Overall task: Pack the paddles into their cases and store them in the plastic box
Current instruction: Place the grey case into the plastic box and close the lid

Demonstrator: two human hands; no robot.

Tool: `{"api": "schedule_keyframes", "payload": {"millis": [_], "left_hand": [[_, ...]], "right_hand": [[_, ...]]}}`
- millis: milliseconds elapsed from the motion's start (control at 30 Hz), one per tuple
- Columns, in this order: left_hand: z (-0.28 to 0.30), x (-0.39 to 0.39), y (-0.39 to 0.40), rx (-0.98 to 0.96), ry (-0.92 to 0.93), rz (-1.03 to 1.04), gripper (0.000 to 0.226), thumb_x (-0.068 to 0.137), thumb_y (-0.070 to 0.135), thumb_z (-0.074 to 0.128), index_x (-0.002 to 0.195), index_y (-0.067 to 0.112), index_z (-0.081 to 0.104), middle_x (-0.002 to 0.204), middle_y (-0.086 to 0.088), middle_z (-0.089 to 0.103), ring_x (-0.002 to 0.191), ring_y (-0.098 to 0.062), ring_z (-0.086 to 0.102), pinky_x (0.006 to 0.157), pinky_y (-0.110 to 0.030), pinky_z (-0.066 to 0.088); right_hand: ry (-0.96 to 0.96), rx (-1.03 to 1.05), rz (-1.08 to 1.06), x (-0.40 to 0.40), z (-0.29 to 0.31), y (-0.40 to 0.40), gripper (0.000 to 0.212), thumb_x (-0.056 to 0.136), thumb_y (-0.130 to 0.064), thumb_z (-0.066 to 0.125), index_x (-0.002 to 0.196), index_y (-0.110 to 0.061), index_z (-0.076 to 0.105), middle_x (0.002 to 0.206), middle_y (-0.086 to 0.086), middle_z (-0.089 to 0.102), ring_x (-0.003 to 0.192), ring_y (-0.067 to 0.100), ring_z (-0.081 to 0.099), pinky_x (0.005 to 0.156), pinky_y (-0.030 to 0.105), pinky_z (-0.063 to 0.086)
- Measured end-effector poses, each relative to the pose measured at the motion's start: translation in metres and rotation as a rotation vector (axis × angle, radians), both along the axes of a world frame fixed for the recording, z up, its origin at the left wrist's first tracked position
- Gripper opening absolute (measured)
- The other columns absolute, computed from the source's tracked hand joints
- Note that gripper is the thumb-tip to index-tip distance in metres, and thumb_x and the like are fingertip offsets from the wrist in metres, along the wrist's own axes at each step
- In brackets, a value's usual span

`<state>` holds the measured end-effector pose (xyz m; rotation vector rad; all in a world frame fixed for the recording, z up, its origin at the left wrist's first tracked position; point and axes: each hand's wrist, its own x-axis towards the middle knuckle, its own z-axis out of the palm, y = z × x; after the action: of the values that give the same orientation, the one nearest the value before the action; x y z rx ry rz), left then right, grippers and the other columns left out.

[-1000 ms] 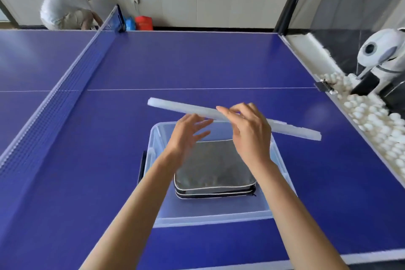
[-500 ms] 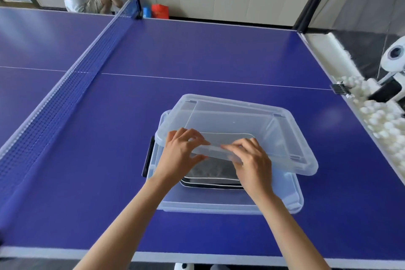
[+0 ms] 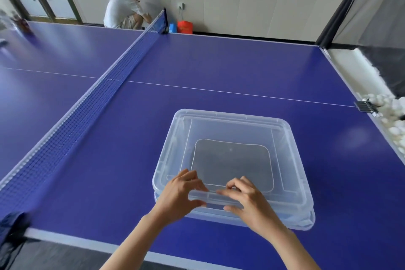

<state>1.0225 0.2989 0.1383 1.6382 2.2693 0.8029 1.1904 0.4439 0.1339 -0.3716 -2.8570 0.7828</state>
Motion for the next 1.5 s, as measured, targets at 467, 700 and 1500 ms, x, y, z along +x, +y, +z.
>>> {"api": "schedule_keyframes", "payload": {"millis": [467, 700, 1500], "left_hand": [[-0.003, -0.002, 0.0, -0.057, -0.026, -0.097, 0.026, 0.064, 0.039, 0.081, 0.082, 0.027, 0.067, 0.08, 0.013, 0.057, 0.074, 0.002, 0.046, 0.061, -0.009, 0.036], [-0.006, -0.005, -0.001, -0.188, -0.07, -0.158, 0.025, 0.061, 0.038, 0.079, 0.082, 0.028, 0.067, 0.081, 0.011, 0.06, 0.073, -0.001, 0.053, 0.067, -0.03, 0.05], [-0.033, -0.027, 0.057, -0.051, 0.231, 0.152, 0.053, 0.085, 0.058, 0.052, 0.135, 0.041, 0.046, 0.144, -0.009, 0.037, 0.131, -0.03, 0.035, 0.107, -0.044, 0.026]], "right_hand": [[0.01, 0.032, 0.051, 0.013, -0.003, 0.001, 0.046, 0.078, -0.024, 0.075, 0.121, -0.032, 0.063, 0.103, -0.01, 0.054, 0.094, 0.003, 0.045, 0.077, 0.011, 0.041], [-0.053, 0.025, 0.088, 0.018, -0.009, 0.001, 0.043, 0.081, -0.03, 0.071, 0.122, -0.038, 0.06, 0.105, -0.011, 0.055, 0.096, 0.005, 0.05, 0.078, 0.019, 0.047], [-0.201, 0.285, -0.362, -0.02, -0.028, 0.062, 0.058, 0.092, -0.062, 0.029, 0.145, -0.044, 0.021, 0.16, -0.005, 0.006, 0.148, 0.024, 0.0, 0.119, 0.046, -0.001]]}}
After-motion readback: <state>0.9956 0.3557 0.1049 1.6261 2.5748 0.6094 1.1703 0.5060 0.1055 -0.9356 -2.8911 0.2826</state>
